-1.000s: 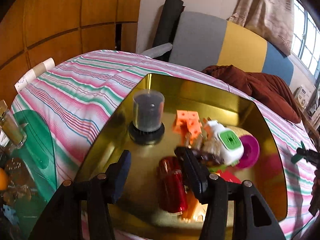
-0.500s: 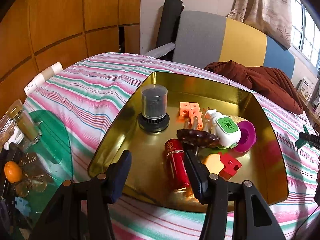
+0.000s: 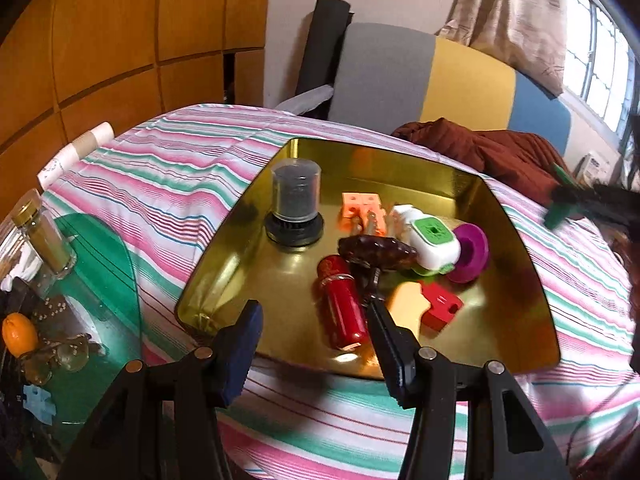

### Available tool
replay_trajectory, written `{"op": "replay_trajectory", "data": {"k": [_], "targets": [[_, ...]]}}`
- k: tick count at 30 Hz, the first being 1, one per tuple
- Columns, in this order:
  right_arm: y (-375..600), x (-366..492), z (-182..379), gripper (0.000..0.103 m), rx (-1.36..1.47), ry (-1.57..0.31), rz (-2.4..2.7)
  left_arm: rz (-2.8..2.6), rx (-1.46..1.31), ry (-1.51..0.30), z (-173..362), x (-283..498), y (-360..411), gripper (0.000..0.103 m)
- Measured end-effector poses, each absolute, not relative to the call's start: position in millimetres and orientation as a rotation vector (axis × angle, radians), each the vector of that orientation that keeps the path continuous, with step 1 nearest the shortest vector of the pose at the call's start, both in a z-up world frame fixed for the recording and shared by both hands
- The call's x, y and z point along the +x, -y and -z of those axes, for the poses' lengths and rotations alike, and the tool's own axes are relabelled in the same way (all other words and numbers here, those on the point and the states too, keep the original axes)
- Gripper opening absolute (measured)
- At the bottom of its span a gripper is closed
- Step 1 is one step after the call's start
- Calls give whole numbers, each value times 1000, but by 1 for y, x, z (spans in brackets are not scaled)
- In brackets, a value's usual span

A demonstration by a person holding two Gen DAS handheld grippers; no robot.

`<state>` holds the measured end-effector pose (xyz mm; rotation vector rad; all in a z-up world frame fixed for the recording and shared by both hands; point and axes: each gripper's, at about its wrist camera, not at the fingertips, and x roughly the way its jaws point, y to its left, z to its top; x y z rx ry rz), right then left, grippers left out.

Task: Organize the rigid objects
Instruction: 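Carry the green funnel-shaped cup into the tray and open the right gripper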

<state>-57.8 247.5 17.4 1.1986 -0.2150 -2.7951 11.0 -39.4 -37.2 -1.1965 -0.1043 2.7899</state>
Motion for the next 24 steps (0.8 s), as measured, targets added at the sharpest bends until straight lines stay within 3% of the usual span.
{"op": "replay_trajectory", "data": {"k": [12,24], "targets": [[-117,-149,11,38,1405,-175,2694,-2773,-1138,95,34,26,54,55],[-104,-177,38,39,1522,-265,2707,-2769,-1119,127,36,27,62,57]]}}
